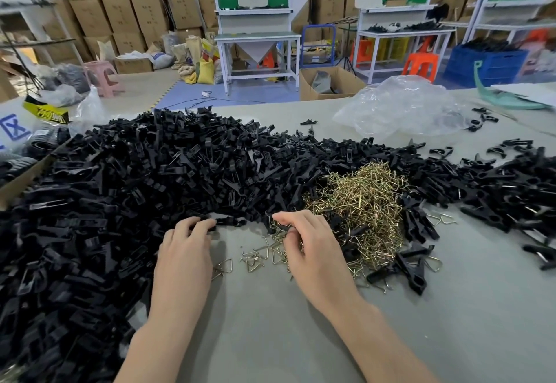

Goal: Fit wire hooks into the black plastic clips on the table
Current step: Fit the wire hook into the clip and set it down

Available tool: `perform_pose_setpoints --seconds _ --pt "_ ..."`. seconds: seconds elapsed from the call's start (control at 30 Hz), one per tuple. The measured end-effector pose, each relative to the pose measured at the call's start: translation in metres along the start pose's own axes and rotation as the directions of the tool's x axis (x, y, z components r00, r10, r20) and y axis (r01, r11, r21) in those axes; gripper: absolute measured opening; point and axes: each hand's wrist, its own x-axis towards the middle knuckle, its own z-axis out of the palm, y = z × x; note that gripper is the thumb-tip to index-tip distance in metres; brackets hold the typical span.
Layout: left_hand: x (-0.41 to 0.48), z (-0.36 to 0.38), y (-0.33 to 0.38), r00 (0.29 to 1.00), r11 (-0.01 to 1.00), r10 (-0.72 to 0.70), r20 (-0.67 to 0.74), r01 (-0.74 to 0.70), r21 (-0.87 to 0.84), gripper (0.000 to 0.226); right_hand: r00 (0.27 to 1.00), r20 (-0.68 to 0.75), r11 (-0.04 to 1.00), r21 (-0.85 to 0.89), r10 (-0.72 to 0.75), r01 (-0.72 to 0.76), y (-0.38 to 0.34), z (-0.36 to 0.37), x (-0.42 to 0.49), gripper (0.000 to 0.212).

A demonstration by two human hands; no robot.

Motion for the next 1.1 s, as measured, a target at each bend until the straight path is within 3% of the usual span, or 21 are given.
perform_pose_setpoints --seconds 0.07,0.13,0.17,0.2,0.23,0.27,0.33,0.57,0.87,0.97,1.1 --pt "0.002 -0.008 0.008 0.995 0.976 0.012 -0.103 -0.034 -0.217 0.026 1.0 -0.011 0.999 0.046 0.004 -0.004 0.0 0.0 0.0 0.035" --pt "0.002 -0.014 0.02 0.984 0.821 -0.143 -0.104 0.059 -0.568 0.021 0.999 -0.012 0.986 0.165 0.04 -0.037 -0.003 0.0 0.0 0.033" --pt "0.003 -0.016 0.028 0.974 0.637 -0.228 0.005 0.153 -0.756 0.019 0.997 0.005 0.965 0.25 0.076 -0.075 -0.004 0.0 0.0 0.032" --pt "0.002 -0.018 0.036 0.954 0.39 -0.255 0.159 0.252 -0.886 0.017 0.992 0.039 0.934 0.335 0.121 -0.127 -0.006 0.0 -0.001 0.03" --pt "0.001 -0.019 0.043 0.924 0.162 -0.234 0.302 0.343 -0.925 0.017 0.982 0.093 0.895 0.404 0.163 -0.187 -0.008 0.001 0.0 0.027" --pt "-0.001 -0.019 0.048 0.897 0.004 -0.198 0.394 0.403 -0.915 0.019 0.969 0.158 0.858 0.453 0.192 -0.244 -0.009 0.002 0.0 0.025" --pt "-0.004 -0.018 0.055 0.863 -0.109 -0.164 0.477 0.465 -0.879 0.021 0.944 0.268 0.809 0.5 0.195 -0.309 -0.011 0.006 0.0 0.026" --pt "-0.009 -0.016 0.064 0.835 -0.095 -0.21 0.508 0.5 -0.861 0.024 0.935 0.303 0.742 0.581 0.186 -0.335 -0.015 0.009 -0.001 0.018" --pt "-0.014 -0.012 0.06 0.908 0.244 -0.29 0.303 0.376 -0.894 0.018 0.924 0.323 0.719 0.59 0.207 -0.368 -0.015 0.008 0.0 0.013" --pt "-0.015 -0.014 0.061 0.926 0.326 -0.322 0.197 0.304 -0.895 0.018 0.909 0.368 0.652 0.644 0.194 -0.4 -0.017 0.006 0.001 0.017" --pt "-0.012 -0.017 0.056 0.889 0.28 -0.436 0.143 0.285 -0.917 0.015 0.881 0.432 0.481 0.741 0.194 -0.469 -0.018 0.004 0.001 0.016"
